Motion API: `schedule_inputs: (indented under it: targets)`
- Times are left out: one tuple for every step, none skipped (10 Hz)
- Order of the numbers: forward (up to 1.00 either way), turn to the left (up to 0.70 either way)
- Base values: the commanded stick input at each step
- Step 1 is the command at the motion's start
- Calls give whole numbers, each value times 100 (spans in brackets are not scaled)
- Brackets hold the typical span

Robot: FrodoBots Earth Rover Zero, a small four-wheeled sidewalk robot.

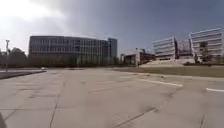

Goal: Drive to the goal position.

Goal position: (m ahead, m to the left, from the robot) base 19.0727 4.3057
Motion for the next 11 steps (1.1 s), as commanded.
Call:
schedule_inputs:
  targets:
    - [70,0]
    - [70,0]
    - [70,0]
    - [70,0]
    - [70,0]
    - [70,0]
    - [70,0]
    - [70,0]
    - [70,0]
    - [70,0]
    - [70,0]
